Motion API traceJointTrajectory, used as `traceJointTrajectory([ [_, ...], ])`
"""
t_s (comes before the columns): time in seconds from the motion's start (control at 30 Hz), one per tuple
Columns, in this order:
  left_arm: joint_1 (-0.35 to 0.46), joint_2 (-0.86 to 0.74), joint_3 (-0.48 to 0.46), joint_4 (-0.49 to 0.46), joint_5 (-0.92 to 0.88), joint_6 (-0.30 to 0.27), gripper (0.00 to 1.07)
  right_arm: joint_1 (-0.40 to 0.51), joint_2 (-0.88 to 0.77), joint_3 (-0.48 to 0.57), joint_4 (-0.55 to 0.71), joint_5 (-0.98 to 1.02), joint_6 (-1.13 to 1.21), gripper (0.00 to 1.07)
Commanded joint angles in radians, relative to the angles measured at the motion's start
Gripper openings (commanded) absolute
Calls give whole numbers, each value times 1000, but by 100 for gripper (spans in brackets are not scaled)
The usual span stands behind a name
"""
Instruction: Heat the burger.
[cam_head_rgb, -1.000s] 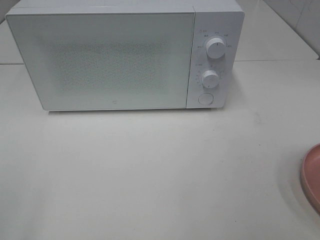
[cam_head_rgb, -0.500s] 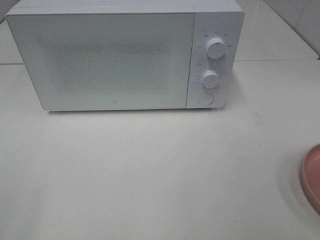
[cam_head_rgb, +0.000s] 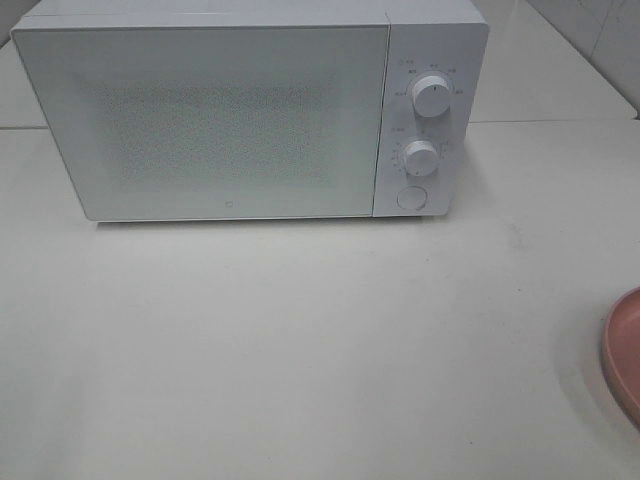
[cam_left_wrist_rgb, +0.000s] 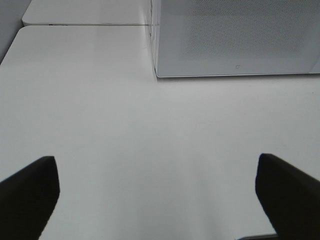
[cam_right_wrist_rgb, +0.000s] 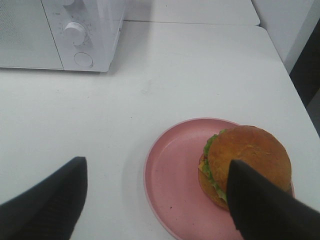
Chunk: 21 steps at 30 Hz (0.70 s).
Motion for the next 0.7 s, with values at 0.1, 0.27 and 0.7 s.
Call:
traceJointTrajectory([
  [0.1, 3, -16, 3, -1, 1, -3, 100, -7, -22, 4, -4, -16, -1, 76],
  [0.27, 3, -16, 3, -1, 1, -3, 100, -7, -22, 4, -4, -16, -1, 76],
  [0.7, 3, -16, 3, -1, 1, -3, 100, -7, -22, 4, -4, -16, -1, 76],
])
